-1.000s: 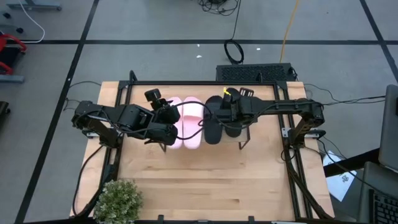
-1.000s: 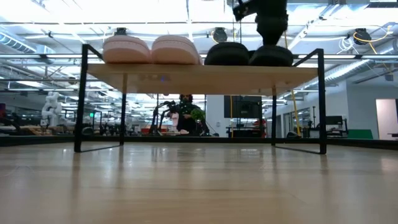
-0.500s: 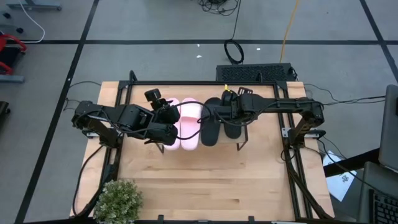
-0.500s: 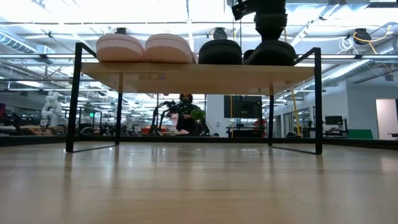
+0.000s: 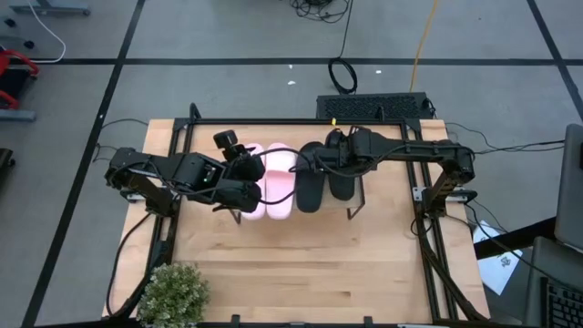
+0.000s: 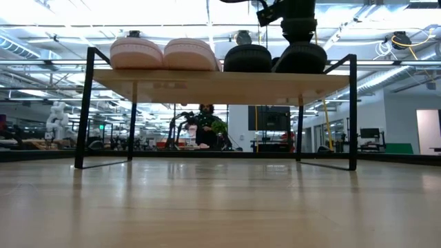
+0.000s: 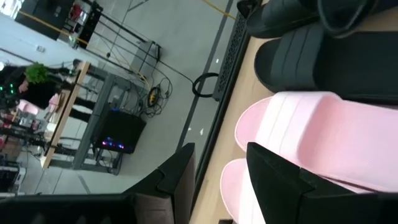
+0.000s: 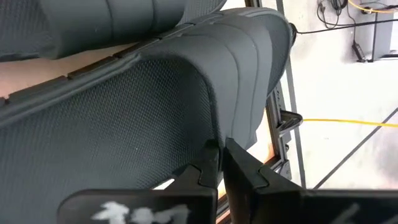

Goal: Pick and place slides into the shelf
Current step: Put the black slipper on the shelf, then return to Home Position

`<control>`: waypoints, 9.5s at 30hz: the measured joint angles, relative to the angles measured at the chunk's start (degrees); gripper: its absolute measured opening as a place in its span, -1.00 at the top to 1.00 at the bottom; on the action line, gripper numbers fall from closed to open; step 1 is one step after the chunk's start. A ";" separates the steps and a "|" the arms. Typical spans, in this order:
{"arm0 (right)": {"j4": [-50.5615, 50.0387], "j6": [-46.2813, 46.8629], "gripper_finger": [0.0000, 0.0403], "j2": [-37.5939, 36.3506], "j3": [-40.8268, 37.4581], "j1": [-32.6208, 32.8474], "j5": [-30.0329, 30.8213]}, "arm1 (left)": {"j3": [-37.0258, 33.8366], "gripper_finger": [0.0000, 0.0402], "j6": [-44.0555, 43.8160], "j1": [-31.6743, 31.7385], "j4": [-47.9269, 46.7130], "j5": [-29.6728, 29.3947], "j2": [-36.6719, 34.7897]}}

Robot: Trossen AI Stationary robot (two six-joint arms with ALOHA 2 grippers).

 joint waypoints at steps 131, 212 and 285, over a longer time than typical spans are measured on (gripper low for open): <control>9.72 -6.64 0.66 -6.34 3.09 -0.17 -8.39 | 0.00 0.24 2.60 2.84 3.16 1.44 0.00; 0.26 19.92 0.66 -30.69 -7.45 18.33 -8.40 | -0.06 0.24 -7.28 0.43 -4.80 11.32 -12.12; 97.85 -0.31 0.66 -99.38 -96.83 34.66 -62.90 | -107.76 0.24 6.58 -32.33 117.21 27.61 -55.08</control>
